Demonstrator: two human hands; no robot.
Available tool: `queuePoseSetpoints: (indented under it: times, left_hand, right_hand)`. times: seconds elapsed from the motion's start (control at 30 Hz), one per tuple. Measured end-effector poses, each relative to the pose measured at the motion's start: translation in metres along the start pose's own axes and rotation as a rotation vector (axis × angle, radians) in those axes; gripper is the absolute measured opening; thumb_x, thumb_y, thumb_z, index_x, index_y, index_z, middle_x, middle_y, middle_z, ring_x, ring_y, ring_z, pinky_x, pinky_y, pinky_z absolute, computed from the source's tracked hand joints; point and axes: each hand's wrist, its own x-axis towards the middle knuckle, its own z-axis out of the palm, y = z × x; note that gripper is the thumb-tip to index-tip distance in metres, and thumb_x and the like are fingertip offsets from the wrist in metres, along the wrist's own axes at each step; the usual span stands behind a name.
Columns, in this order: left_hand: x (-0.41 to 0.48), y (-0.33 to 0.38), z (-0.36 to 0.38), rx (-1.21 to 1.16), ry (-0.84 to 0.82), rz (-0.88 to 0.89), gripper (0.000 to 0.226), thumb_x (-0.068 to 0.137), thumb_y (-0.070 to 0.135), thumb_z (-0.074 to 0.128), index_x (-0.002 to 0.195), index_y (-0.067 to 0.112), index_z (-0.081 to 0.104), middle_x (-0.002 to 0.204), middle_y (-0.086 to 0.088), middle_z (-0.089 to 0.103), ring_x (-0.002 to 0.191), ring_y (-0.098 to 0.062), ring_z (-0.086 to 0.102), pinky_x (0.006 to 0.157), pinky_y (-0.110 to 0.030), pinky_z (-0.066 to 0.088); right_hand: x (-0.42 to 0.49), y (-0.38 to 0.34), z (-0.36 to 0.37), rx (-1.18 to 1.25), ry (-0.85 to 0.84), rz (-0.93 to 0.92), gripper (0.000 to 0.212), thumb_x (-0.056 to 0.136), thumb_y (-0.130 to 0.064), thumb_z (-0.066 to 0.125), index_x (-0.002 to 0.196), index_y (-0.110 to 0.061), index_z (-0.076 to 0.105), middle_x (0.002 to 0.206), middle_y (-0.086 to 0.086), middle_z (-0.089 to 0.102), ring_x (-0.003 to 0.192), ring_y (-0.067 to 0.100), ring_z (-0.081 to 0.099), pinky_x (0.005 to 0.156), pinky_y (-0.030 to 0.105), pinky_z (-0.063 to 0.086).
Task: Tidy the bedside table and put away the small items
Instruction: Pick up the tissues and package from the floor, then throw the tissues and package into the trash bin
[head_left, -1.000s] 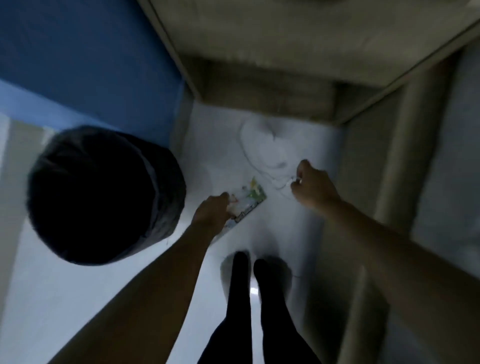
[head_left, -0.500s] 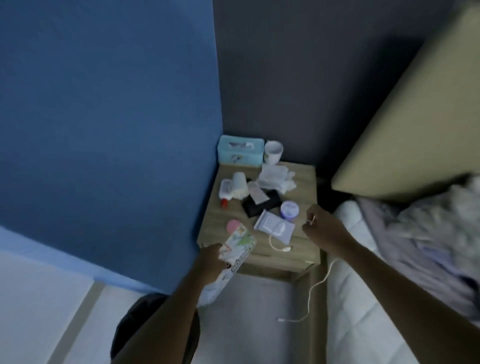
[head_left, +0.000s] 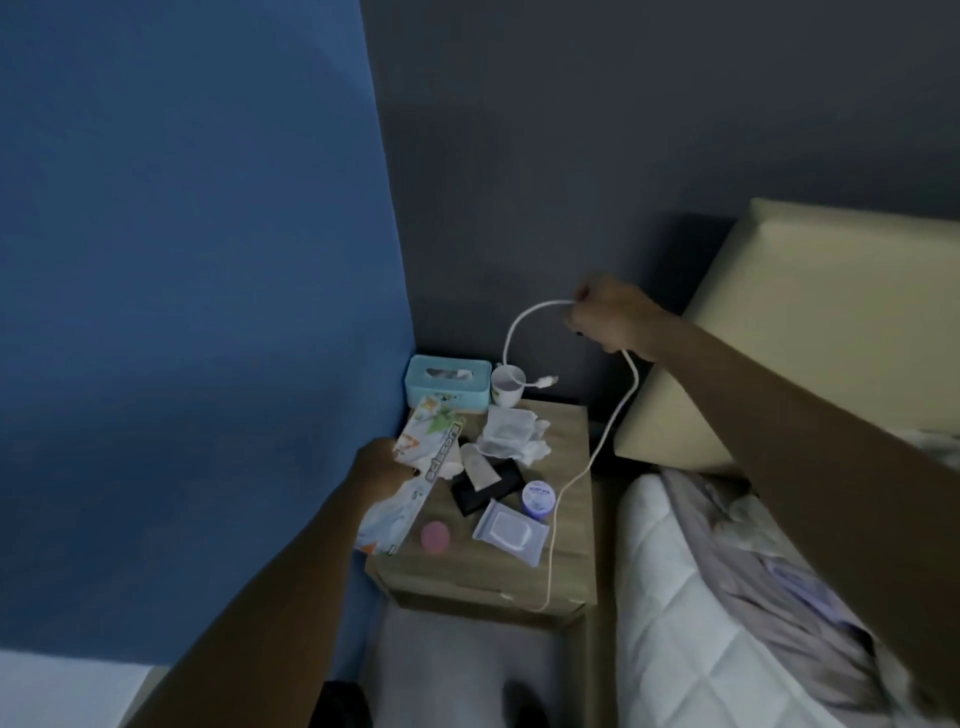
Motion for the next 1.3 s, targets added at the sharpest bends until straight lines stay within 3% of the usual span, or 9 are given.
queuePoseSetpoints:
  times: [0.17,0.37,0.47,0.57,0.73,0.93,1.03,1.13,1.3]
  left_hand:
    - [0.033,0.028,-0.001,-0.029,0.038,-0.07,0.046,0.079,0.015,0.075,0.12,0.0,0.062,0.124,-0.019,0.063,0.116,-0.032,0.059,0.09,-0.03,0.044]
    - [0.071,0.039,0.017,-0.1,0.084,-0.17,0.052,0.08,0.016,0.073,0.128,0.002,0.055,0.131,-0.016,0.058,0.121,-0.031,0.055,0.094,-0.03,0.043]
    - [0.092,0.029,0.037,-0.186,0.128,-0.238,0.051,0.081,0.014,0.072,0.126,0.002,0.053,0.129,-0.018,0.058,0.118,-0.032,0.056,0.092,-0.031,0.043]
    - [0.106,0.009,0.066,-0.287,0.128,-0.32,0.057,0.081,0.012,0.072,0.131,0.0,0.049,0.134,-0.02,0.053,0.122,-0.034,0.052,0.098,-0.036,0.042]
    - [0.134,-0.05,0.13,-0.417,0.09,-0.48,0.052,0.08,0.009,0.07,0.128,-0.001,0.049,0.128,-0.018,0.057,0.116,-0.034,0.056,0.094,-0.039,0.048]
    - [0.17,-0.108,0.186,-0.511,0.073,-0.589,0.056,0.074,0.03,0.077,0.119,0.003,0.058,0.117,-0.016,0.066,0.105,-0.033,0.064,0.083,-0.036,0.053]
    - [0.173,-0.114,0.204,-0.561,0.106,-0.628,0.058,0.073,0.03,0.079,0.119,0.001,0.057,0.117,-0.018,0.066,0.104,-0.032,0.065,0.085,-0.038,0.055]
    - [0.166,-0.111,0.214,-0.545,0.164,-0.65,0.061,0.076,0.027,0.077,0.123,0.0,0.048,0.123,-0.018,0.06,0.112,-0.034,0.059,0.09,-0.037,0.05]
    - [0.162,-0.114,0.227,-0.389,0.28,-0.653,0.066,0.079,0.028,0.075,0.128,0.002,0.04,0.13,-0.021,0.047,0.119,-0.036,0.047,0.089,-0.039,0.043]
  right_hand:
    - [0.047,-0.015,-0.022,0.065,-0.068,-0.059,0.012,0.084,-0.011,0.051,0.071,-0.009,0.049,0.066,0.005,0.05,0.06,0.021,0.05,0.05,0.025,0.043]
    - [0.101,-0.015,-0.015,0.103,-0.098,-0.097,0.014,0.086,-0.012,0.052,0.081,-0.002,0.059,0.074,0.017,0.054,0.068,0.028,0.055,0.062,0.037,0.051]
    - [0.122,0.004,0.026,0.136,-0.152,-0.079,0.018,0.086,-0.011,0.053,0.092,0.003,0.063,0.078,0.018,0.059,0.069,0.027,0.056,0.061,0.035,0.049]
    - [0.133,0.037,0.083,0.186,-0.234,-0.034,0.015,0.084,-0.019,0.057,0.092,-0.007,0.057,0.078,0.009,0.057,0.07,0.021,0.053,0.06,0.032,0.04]
    - [0.154,0.102,0.2,0.217,-0.328,0.109,0.029,0.084,-0.035,0.058,0.1,-0.012,0.051,0.093,0.009,0.06,0.076,0.021,0.058,0.06,0.031,0.045]
    - [0.157,0.159,0.302,0.208,-0.228,0.03,0.019,0.094,-0.026,0.052,0.102,-0.009,0.049,0.087,0.005,0.057,0.077,0.02,0.053,0.05,0.021,0.031]
    - [0.147,0.179,0.337,0.175,-0.218,-0.011,0.007,0.093,-0.017,0.053,0.096,-0.011,0.053,0.089,0.008,0.064,0.08,0.018,0.058,0.058,0.023,0.037]
    - [0.139,0.199,0.363,0.108,-0.262,-0.052,0.011,0.09,-0.014,0.057,0.097,-0.008,0.063,0.096,0.011,0.068,0.09,0.021,0.064,0.074,0.031,0.051]
    - [0.134,0.214,0.377,0.022,-0.302,-0.085,0.02,0.09,-0.011,0.059,0.106,-0.002,0.066,0.104,0.016,0.068,0.097,0.026,0.064,0.077,0.026,0.044]
